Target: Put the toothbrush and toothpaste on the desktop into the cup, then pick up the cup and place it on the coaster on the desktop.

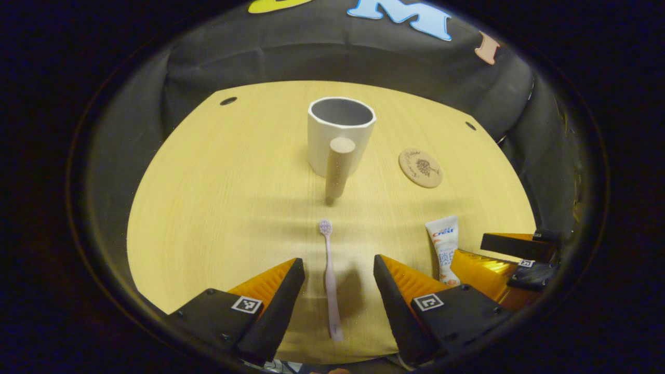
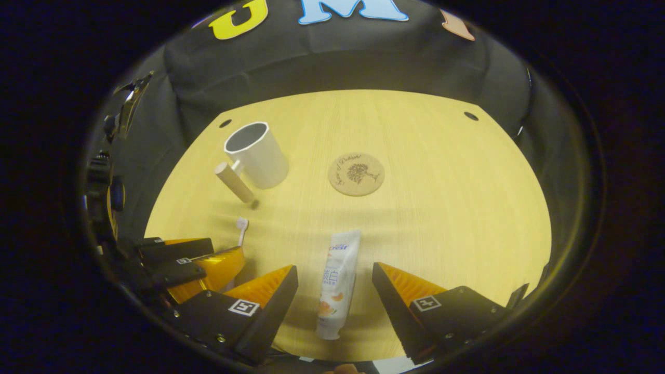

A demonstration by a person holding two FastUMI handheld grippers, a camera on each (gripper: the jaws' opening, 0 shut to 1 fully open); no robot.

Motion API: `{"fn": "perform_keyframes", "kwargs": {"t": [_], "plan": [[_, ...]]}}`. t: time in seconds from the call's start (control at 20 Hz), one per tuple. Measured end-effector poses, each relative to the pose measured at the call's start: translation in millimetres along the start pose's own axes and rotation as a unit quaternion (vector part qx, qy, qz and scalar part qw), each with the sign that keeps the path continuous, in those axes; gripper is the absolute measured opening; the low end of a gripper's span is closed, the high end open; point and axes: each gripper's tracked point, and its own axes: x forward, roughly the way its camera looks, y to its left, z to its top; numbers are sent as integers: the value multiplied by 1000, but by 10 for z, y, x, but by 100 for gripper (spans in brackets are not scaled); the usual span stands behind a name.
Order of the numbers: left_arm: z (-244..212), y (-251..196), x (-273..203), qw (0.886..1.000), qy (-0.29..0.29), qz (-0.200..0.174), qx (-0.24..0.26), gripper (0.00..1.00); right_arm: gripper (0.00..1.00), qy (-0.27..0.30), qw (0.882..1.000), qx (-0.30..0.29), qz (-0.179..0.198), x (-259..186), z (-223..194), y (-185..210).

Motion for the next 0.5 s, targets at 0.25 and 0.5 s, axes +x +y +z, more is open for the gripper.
{"fn": "perform_keyframes", "kwargs": {"t": [0.25, 0.5], "plan": [[-145, 1, 106, 999, 44, 3, -12, 90, 91, 39, 999, 17, 3, 137, -95, -16], [-283, 51, 166, 996, 83, 9, -15, 90, 91, 74, 997, 23, 4, 277, -151, -19]]}}
